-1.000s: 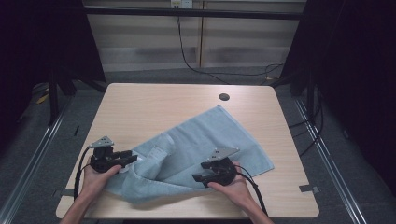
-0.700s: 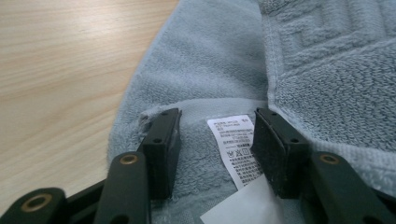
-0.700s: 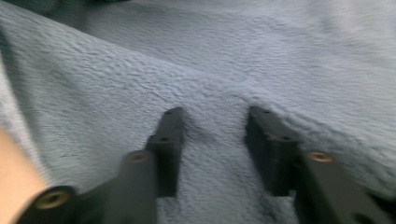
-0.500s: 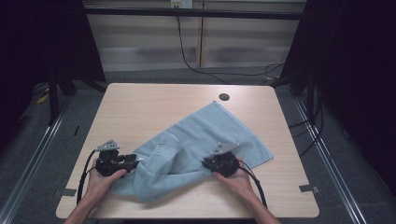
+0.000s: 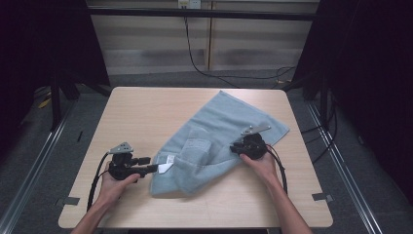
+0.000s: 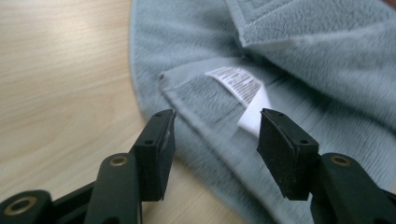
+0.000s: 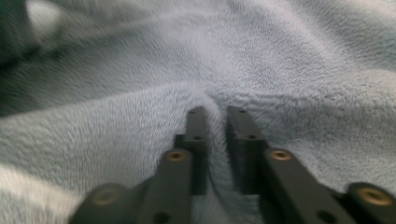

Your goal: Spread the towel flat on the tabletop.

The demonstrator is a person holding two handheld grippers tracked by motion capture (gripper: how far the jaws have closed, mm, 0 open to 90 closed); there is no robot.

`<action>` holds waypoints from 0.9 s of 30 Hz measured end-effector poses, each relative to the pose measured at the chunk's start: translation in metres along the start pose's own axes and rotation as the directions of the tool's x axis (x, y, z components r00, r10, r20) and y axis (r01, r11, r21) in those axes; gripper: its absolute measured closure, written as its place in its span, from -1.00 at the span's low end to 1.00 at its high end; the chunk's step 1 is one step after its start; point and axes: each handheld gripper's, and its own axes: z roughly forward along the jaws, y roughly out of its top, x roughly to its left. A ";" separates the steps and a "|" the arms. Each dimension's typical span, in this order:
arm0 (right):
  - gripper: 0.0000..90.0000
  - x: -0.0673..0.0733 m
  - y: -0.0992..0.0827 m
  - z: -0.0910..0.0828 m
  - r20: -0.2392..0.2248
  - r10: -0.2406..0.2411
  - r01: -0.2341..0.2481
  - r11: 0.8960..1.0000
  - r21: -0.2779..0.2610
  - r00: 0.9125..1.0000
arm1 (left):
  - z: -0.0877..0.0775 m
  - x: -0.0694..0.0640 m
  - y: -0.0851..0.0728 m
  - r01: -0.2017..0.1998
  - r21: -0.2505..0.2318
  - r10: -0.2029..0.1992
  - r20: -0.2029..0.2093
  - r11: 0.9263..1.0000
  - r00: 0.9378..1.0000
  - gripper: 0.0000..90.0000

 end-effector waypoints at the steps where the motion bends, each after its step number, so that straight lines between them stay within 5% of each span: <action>1: 0.56 0.004 0.001 -0.006 -0.006 -0.005 0.005 1.000 -0.022 1.000 | 0.002 -0.001 0.001 0.005 -0.003 -0.005 0.004 1.000 1.000 0.01; 5: 0.46 0.018 0.004 -0.027 -0.061 0.001 -0.006 0.996 -0.094 0.998 | 0.014 -0.002 0.004 -0.009 0.030 0.009 -0.001 0.999 1.000 -0.01; 6: 0.40 0.036 0.006 -0.038 -0.110 -0.028 0.015 0.993 -0.117 0.993 | 0.017 -0.004 0.004 -0.004 0.031 0.004 0.001 1.000 1.000 -0.02; 16: 0.13 0.103 0.025 -0.043 -0.234 -0.133 0.094 0.981 -0.171 0.963 | 0.031 -0.016 -0.002 -0.058 0.081 0.060 -0.017 0.995 0.998 -0.17; 19: 0.09 0.115 0.034 -0.039 -0.301 -0.133 0.072 0.976 -0.203 0.944 | 0.031 -0.018 -0.003 -0.095 0.090 0.097 -0.017 0.991 0.995 0.18; 24: 0.01 0.132 0.034 -0.019 -0.372 -0.140 0.086 0.984 -0.159 0.918 | 0.031 -0.021 -0.004 -0.128 0.103 0.129 0.001 0.986 0.992 0.72; 27: 0.39 0.139 0.025 -0.011 -0.379 -0.172 0.138 0.984 -0.114 0.909 | 0.030 -0.022 -0.004 -0.130 0.101 0.130 0.005 0.986 0.992 0.84</action>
